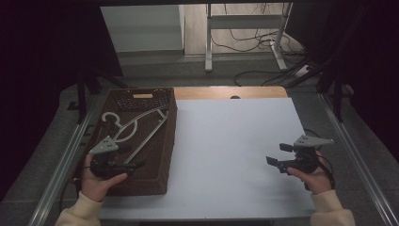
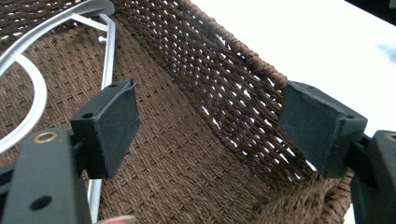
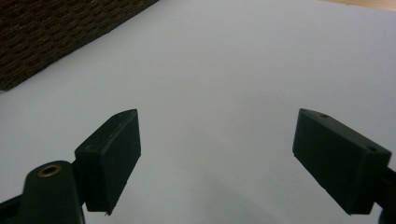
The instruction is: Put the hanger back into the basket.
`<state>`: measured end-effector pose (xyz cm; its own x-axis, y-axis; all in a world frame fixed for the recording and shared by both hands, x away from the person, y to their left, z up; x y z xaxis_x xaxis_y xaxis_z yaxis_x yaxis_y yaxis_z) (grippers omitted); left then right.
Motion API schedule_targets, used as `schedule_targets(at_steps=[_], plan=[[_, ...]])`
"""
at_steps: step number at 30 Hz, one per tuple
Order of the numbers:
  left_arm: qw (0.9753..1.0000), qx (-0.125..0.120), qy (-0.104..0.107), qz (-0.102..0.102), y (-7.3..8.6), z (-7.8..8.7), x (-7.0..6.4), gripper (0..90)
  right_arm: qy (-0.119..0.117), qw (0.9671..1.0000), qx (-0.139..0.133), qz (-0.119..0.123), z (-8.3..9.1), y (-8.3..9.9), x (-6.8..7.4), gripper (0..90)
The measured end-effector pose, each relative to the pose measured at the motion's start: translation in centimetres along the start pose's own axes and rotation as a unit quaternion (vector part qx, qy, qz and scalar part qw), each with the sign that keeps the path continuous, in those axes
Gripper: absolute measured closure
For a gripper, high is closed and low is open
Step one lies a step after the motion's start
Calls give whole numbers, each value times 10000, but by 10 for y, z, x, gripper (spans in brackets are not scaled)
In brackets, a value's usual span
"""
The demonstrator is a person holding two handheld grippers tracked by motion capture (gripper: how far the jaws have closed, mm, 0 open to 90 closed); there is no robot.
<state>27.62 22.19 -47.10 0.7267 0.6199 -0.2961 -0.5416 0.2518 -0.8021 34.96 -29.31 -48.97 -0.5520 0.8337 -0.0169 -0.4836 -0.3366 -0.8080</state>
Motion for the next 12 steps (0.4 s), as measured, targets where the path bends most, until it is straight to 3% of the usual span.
schedule_targets(at_steps=[12], plan=[[10000,-58,17,-44,-2,2,-1,202,71,9999,-89,-5,4,-1,-1,148]])
Point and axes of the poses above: each handheld gripper's, and its own axes: z roughly backward along the jaws, y roughly out of its underside, x roughly to its left, the point moved 5 cm from there along -z, roughly forward along the jaws, and after that the axes turned 14 degrees about y, right-handed, at the moved point
